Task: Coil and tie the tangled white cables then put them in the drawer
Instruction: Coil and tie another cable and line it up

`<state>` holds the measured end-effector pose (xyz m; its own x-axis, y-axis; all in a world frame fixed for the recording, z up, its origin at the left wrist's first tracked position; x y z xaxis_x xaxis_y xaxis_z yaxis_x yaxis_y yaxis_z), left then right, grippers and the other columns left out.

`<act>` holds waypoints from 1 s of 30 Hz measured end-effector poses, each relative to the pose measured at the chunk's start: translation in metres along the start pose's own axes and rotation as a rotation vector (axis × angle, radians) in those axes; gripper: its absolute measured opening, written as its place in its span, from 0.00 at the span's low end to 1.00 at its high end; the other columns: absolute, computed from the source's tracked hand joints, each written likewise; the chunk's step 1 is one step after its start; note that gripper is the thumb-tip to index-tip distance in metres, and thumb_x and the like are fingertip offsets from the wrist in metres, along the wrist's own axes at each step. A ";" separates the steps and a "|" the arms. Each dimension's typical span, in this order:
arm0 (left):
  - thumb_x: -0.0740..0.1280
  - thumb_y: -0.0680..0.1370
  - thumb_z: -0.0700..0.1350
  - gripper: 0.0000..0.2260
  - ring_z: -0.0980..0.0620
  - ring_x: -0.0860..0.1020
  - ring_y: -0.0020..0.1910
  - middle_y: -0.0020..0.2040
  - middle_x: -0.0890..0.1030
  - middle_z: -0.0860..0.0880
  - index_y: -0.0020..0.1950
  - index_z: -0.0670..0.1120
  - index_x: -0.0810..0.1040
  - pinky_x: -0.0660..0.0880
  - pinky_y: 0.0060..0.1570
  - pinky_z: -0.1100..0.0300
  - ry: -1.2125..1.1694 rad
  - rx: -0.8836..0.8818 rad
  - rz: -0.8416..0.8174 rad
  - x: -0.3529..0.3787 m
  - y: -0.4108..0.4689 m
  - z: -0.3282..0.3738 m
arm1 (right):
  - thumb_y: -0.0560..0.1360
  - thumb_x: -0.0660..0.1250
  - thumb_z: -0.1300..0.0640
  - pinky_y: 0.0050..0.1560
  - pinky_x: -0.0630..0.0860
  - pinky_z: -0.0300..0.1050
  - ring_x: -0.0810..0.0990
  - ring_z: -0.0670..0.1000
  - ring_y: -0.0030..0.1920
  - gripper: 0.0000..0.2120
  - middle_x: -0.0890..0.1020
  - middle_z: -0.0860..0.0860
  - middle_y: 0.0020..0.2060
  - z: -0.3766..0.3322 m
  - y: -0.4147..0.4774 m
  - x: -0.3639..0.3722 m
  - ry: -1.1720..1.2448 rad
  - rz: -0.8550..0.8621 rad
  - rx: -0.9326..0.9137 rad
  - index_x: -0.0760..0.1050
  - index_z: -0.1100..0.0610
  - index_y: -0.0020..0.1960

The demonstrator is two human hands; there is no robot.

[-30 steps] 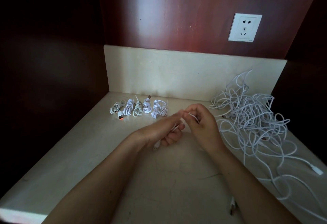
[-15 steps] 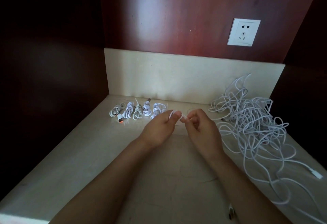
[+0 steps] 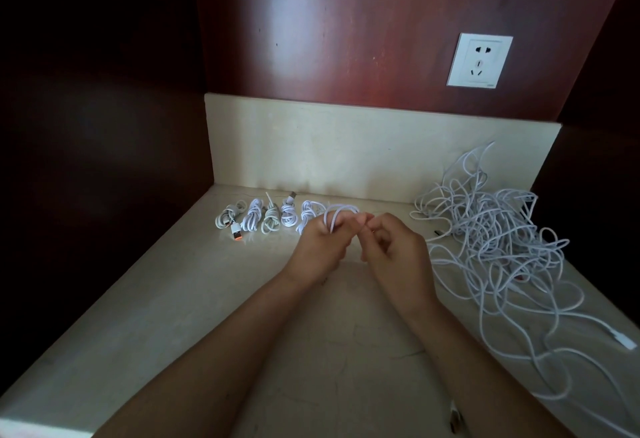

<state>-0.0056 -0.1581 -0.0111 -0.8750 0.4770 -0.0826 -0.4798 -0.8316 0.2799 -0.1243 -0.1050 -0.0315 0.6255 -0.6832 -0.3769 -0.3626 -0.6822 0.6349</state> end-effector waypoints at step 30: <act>0.50 0.82 0.44 0.15 0.60 0.53 0.16 0.21 0.56 0.56 0.35 0.50 0.58 0.49 0.15 0.69 -0.784 -0.235 0.382 -0.057 0.034 -0.018 | 0.77 0.61 0.51 0.39 0.72 0.49 0.73 0.47 0.34 0.11 0.77 0.48 0.33 -0.007 -0.009 0.016 -0.260 -0.497 -0.211 0.75 0.55 0.40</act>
<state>0.0273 -0.2189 -0.0146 -0.7232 0.1422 0.6758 -0.2421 -0.9687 -0.0553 -0.1060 -0.1076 -0.0385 0.4860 -0.3549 -0.7987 0.0917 -0.8881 0.4504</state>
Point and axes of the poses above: each hand's wrist, its own y-axis towards the middle knuckle, its own x-axis out of the palm, z = x × y, the point moved 2 cm from there along y, towards the middle knuckle
